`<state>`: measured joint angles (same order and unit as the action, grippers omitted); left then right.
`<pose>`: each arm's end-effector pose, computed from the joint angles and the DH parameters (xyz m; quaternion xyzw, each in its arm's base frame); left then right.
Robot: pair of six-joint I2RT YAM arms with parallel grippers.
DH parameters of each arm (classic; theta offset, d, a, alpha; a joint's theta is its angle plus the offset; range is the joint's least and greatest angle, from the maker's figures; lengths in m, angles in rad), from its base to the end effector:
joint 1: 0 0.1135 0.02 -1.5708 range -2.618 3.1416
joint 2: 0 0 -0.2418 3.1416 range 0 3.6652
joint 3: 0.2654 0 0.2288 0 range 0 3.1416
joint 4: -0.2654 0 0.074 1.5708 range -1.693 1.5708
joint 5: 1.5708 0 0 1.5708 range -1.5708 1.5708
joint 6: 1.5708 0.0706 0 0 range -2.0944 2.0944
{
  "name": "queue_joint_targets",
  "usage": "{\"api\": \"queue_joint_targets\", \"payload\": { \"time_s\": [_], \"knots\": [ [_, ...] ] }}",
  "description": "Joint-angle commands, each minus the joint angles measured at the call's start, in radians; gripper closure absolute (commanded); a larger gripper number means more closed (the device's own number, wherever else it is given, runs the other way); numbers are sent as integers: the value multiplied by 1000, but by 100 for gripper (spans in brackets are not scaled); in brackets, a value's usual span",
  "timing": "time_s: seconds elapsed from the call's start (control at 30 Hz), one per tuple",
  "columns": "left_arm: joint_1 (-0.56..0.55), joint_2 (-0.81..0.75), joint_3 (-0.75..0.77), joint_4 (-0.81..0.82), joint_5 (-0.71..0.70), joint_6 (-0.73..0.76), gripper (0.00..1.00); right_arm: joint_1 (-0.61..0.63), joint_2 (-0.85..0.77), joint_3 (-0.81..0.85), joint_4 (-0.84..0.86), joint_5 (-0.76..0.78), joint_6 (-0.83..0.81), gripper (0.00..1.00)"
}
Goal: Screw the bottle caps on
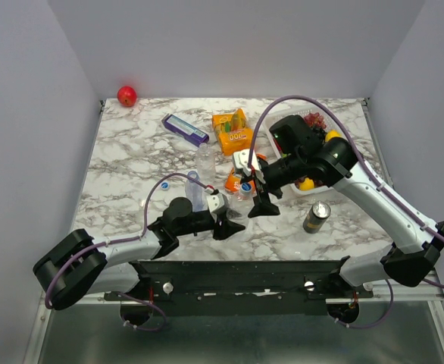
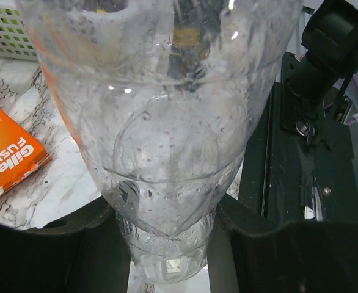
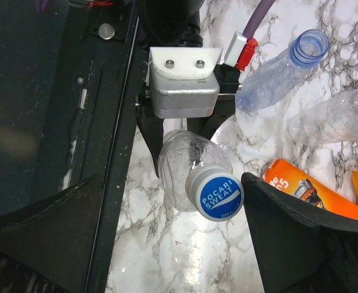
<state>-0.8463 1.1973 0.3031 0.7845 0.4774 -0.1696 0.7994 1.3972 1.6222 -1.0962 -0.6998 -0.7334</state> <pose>0.1432 -0.2107 0.1891 0.3890 0.6303 -0.4692 0.4808 0.1504 0.2199 0.3615 -0.6967 0.5543 0.3325 0.3111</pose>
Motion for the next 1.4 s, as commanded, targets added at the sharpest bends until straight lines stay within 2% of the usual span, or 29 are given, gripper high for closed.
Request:
{"api": "queue_joint_targets", "payload": {
  "time_s": [0.0,0.2,0.43,0.57,0.67,0.77,0.9,1.03,1.2,1.37],
  "knots": [
    [23,-5,31,53,0,-39,100,11,0,8,-79,52,-5,0],
    [32,-13,34,64,-5,-39,100,11,-1,-5,-152,114,5,0],
    [36,-15,33,58,-3,-30,100,12,-69,-41,-324,164,-11,0],
    [35,-10,31,44,26,-8,100,-25,-92,-24,-213,258,87,1],
    [33,-4,36,22,38,15,100,-37,-34,82,-128,298,146,1],
    [32,1,47,1,53,28,100,-37,49,198,-76,267,154,0],
    [33,18,67,-19,70,38,100,-34,115,260,-57,97,71,0],
    [32,22,85,-42,79,50,100,-20,148,285,-125,-4,-38,0],
    [32,24,96,-42,75,44,100,6,122,219,-194,-11,-139,0],
    [47,25,103,-24,60,-8,100,7,92,165,-188,43,-121,0]
  ]
}}
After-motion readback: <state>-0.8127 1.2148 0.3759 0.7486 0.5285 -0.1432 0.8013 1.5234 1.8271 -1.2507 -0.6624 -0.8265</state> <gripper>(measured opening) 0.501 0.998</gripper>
